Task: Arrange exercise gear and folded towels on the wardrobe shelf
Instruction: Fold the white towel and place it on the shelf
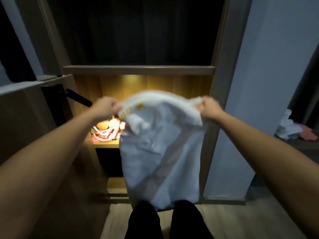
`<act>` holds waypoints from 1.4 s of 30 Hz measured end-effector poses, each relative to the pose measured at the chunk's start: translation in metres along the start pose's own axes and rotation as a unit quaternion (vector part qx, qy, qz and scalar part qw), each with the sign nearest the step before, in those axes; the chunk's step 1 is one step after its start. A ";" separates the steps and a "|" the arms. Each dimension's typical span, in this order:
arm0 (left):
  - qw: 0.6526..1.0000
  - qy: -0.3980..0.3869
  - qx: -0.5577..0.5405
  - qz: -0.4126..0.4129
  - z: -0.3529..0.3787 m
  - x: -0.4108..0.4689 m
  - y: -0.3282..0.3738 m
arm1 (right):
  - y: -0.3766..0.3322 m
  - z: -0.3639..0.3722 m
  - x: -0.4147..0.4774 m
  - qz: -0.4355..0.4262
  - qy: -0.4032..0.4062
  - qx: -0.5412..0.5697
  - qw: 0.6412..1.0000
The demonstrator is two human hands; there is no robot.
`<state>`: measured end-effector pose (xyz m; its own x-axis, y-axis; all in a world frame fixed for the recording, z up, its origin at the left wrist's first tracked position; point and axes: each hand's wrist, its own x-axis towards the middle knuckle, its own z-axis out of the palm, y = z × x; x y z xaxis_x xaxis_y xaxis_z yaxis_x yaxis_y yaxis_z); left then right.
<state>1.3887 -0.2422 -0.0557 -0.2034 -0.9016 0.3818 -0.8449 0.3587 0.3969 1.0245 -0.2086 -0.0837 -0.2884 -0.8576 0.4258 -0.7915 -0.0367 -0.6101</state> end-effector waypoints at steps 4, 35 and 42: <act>0.994 -0.055 0.091 -0.011 0.026 -0.012 0.000 | 0.028 0.018 -0.019 0.079 -0.066 -0.007 0.995; 0.757 0.063 -0.612 -0.219 0.156 -0.053 -0.011 | 0.006 0.016 -0.023 0.063 -0.009 0.270 0.961; 0.744 -0.002 -0.630 -0.224 0.177 -0.063 -0.010 | 0.001 0.009 -0.014 0.078 -0.012 0.273 0.959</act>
<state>1.3225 -0.2320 -0.2317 -0.0445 -0.9987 -0.0258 0.3047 -0.0381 0.9517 1.0331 -0.2013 -0.0963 -0.3621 -0.8861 0.2894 -0.3370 -0.1650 -0.9269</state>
